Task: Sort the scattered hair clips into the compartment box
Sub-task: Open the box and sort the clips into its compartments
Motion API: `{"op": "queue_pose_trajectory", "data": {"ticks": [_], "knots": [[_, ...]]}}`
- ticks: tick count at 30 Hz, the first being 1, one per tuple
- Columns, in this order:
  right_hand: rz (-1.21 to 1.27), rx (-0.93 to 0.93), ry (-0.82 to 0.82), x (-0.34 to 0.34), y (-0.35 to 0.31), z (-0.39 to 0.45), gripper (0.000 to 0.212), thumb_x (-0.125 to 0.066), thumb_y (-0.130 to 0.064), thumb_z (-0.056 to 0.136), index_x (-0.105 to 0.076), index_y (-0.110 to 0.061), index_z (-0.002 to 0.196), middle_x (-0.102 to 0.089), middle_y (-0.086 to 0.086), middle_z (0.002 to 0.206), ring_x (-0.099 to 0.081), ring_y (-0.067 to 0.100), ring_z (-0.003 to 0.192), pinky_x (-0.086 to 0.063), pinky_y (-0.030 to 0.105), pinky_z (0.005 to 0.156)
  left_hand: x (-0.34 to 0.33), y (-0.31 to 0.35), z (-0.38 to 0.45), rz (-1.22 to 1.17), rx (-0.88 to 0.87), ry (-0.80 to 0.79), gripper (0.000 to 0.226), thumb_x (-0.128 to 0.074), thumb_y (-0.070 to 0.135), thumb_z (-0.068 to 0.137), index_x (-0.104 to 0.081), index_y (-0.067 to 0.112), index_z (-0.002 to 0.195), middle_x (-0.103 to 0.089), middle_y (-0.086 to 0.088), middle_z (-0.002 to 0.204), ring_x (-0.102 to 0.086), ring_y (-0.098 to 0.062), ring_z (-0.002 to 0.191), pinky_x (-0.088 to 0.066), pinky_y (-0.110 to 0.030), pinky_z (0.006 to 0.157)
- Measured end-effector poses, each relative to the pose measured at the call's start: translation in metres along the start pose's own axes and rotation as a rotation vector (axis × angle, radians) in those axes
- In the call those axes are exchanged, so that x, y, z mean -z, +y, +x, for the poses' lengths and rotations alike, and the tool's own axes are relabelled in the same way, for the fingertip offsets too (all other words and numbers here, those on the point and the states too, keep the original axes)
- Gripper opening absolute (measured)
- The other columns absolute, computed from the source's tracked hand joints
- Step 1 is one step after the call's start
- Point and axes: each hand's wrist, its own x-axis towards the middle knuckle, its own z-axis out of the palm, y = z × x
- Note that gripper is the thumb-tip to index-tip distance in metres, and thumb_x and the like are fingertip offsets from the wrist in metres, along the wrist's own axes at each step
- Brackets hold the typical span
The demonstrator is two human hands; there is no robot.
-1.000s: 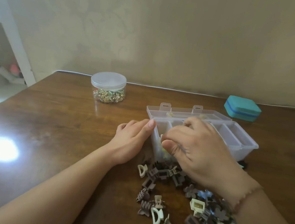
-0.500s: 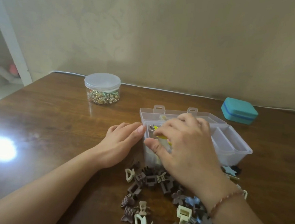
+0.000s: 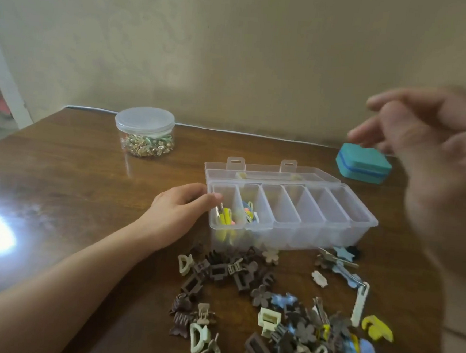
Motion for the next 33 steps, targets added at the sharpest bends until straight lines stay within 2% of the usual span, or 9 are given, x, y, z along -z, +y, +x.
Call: {"op": "queue_pose_trajectory", "data": {"ticks": [2,5,7,9,11,15,23,27,33], "knots": [[-0.133,-0.059,-0.118,0.028,0.012,0.006,0.016,-0.065,-0.049,0.085,-0.068,-0.033,0.082,-0.071,-0.004,0.074,-0.063,0.017,0.065,-0.051,0.030,0.062,-0.003,0.002,0.000,-0.090,0.019,0.045,0.046,-0.053,0.061,0.075,-0.076,0.032,0.102,-0.076,0.013,0.104,-0.067,-0.008,0.104,-0.050,-0.035,0.095],[-0.619,-0.277,-0.623,0.053,0.039,0.002,0.011,-0.075,-0.027,0.080,-0.071,-0.037,0.075,-0.069,-0.019,0.069,-0.063,0.003,0.066,-0.046,0.013,0.059,-0.006,0.004,0.000,-0.153,0.012,0.139,0.027,-0.056,0.040,0.087,-0.078,0.027,0.095,-0.077,0.014,0.097,-0.068,-0.002,0.097,-0.047,-0.023,0.082],[-0.806,-0.457,-0.928,0.053,0.051,-0.012,0.009,-0.075,-0.033,0.080,-0.071,-0.039,0.074,-0.066,-0.026,0.068,-0.061,-0.005,0.068,-0.045,0.013,0.058,-0.006,0.003,0.000,-0.176,0.024,0.173,0.025,-0.053,0.026,0.098,-0.078,0.024,0.097,-0.077,0.014,0.098,-0.068,-0.003,0.097,-0.046,-0.025,0.082],[-0.923,-0.534,-1.053,0.044,0.056,-0.024,0.006,-0.072,-0.040,0.081,-0.068,-0.041,0.076,-0.064,-0.020,0.069,-0.059,-0.002,0.070,-0.045,0.017,0.060,-0.005,0.001,0.001,-0.163,0.021,0.176,0.030,-0.048,0.021,0.101,-0.078,0.024,0.098,-0.077,0.013,0.099,-0.068,0.000,0.097,-0.045,-0.023,0.082],[-0.987,-0.533,-1.054,0.032,0.057,-0.032,0.004,-0.069,-0.044,0.081,-0.067,-0.042,0.079,-0.059,-0.020,0.075,-0.055,-0.001,0.075,-0.048,0.024,0.065,-0.006,-0.001,0.001,-0.135,-0.013,0.170,0.029,-0.048,0.025,0.101,-0.077,0.023,0.099,-0.077,0.010,0.101,-0.067,-0.001,0.097,-0.044,-0.022,0.082],[-0.990,-0.465,-0.974,0.021,0.056,-0.037,0.015,-0.065,-0.049,0.083,-0.063,-0.037,0.073,-0.056,-0.016,0.067,-0.051,0.000,0.067,-0.038,0.022,0.055,-0.006,-0.004,0.001,-0.107,-0.052,0.172,0.042,-0.042,0.043,0.087,-0.075,0.023,0.101,-0.076,0.009,0.104,-0.066,-0.003,0.100,-0.044,-0.023,0.082],[-0.981,-0.444,-1.079,0.015,0.046,-0.043,0.021,-0.065,-0.058,0.080,-0.055,-0.045,0.093,-0.050,-0.016,0.071,-0.041,-0.002,0.066,-0.033,0.020,0.057,-0.006,-0.006,0.002,-0.088,-0.072,0.152,0.045,-0.038,0.045,0.086,-0.074,0.025,0.105,-0.075,0.009,0.106,-0.065,-0.005,0.103,-0.044,-0.024,0.083],[-0.973,-0.437,-1.087,0.012,0.050,-0.043,0.012,-0.062,-0.052,0.086,-0.056,-0.042,0.087,-0.048,-0.015,0.070,-0.042,-0.002,0.064,-0.034,0.017,0.057,-0.006,-0.007,0.003,-0.077,-0.071,0.144,0.046,-0.038,0.048,0.085,-0.074,0.026,0.104,-0.074,0.010,0.105,-0.065,-0.005,0.102,-0.046,-0.027,0.086],[-0.665,-0.378,-0.912,0.026,0.047,-0.035,0.009,-0.061,-0.053,0.081,-0.061,-0.044,0.080,-0.059,-0.014,0.082,-0.057,0.001,0.076,-0.047,0.023,0.059,-0.005,-0.007,0.003,-0.068,-0.061,0.143,0.056,-0.035,0.061,0.076,-0.073,0.030,0.102,-0.074,0.014,0.104,-0.064,-0.006,0.105,-0.047,-0.039,0.098]]}}
